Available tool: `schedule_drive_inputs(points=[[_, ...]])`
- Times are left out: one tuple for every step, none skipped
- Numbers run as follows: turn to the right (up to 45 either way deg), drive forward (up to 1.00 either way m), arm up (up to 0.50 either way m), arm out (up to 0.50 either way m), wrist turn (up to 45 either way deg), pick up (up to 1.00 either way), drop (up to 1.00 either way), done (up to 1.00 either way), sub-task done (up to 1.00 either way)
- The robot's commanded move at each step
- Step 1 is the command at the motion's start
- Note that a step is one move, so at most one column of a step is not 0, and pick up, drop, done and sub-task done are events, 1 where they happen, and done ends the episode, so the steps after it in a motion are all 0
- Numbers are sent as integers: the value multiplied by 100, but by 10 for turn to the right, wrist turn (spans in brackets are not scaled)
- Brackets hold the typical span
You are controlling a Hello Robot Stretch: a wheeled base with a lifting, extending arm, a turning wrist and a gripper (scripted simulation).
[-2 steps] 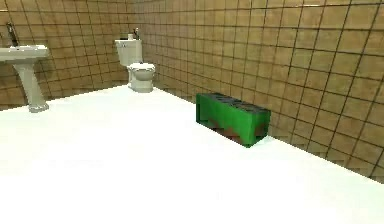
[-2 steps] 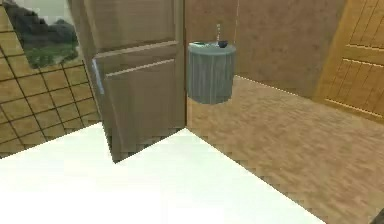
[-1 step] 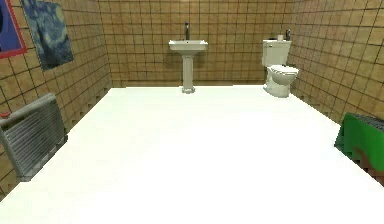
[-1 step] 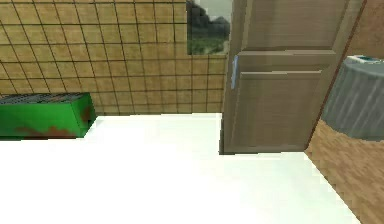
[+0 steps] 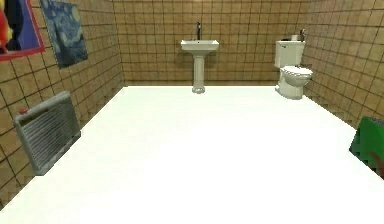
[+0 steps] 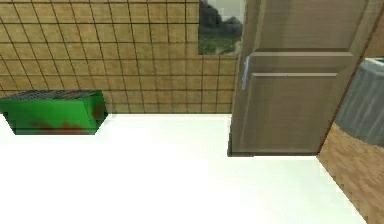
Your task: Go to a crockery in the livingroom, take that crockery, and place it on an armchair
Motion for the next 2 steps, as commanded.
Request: schedule_drive_inputs(points=[[0, 15, 0, 0, 0, 0, 0, 0, 0], [450, 0, 0, 0, 0, 0, 0, 0, 0]])
